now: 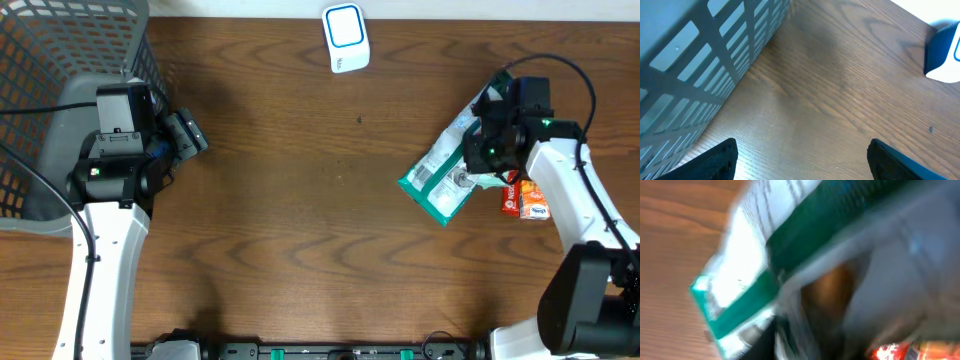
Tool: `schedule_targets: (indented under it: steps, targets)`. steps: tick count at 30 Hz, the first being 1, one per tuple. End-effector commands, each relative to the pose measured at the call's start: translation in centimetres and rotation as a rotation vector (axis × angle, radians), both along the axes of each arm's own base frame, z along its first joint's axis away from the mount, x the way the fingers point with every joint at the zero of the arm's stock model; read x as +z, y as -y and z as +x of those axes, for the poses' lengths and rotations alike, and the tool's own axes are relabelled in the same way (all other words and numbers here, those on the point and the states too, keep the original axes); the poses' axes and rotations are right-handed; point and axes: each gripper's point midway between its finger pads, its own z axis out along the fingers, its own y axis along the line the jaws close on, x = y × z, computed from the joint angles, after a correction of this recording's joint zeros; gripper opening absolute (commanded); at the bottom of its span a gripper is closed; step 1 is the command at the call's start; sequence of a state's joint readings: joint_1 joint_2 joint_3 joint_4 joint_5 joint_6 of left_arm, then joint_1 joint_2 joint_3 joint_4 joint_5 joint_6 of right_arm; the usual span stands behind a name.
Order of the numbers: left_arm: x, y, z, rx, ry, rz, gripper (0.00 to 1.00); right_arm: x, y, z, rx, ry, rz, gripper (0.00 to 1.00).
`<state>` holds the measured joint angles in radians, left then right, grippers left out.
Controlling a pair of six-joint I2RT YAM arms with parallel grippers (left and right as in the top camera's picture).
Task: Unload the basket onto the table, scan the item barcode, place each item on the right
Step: 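Carry the gloves pack to the right side and set it down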
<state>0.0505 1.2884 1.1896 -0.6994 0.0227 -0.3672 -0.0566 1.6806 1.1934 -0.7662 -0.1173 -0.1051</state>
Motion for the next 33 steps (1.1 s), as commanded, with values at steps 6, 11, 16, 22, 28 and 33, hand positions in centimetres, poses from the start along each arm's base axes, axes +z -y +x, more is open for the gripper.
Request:
schedule_targets:
  steps: [6,11,16,22,28,33]
  targets:
    - [0.28,-0.47,0.03,0.017,0.006,0.012,0.84,-1.07,1.19,-0.28,-0.041,-0.011,-0.030,0.99]
    - [0.28,-0.47,0.03,0.016,0.006,0.012,0.84,-0.95,1.27,0.05,-0.075,0.000,-0.020,0.99]
    - [0.28,-0.47,0.03,0.017,0.006,0.012,0.84,-0.86,1.26,0.21,-0.078,0.007,-0.019,0.99]
    - [0.28,-0.47,0.03,0.016,0.006,0.012,0.84,-0.88,1.18,0.20,-0.076,0.007,-0.019,0.99]
    - [0.28,-0.47,0.03,0.016,0.006,0.012,0.84,-0.87,1.19,0.21,-0.076,0.007,-0.019,0.99]
    - [0.28,-0.47,0.03,0.016,0.006,0.012,0.84,-0.87,1.19,0.21,-0.076,0.007,-0.019,0.99]
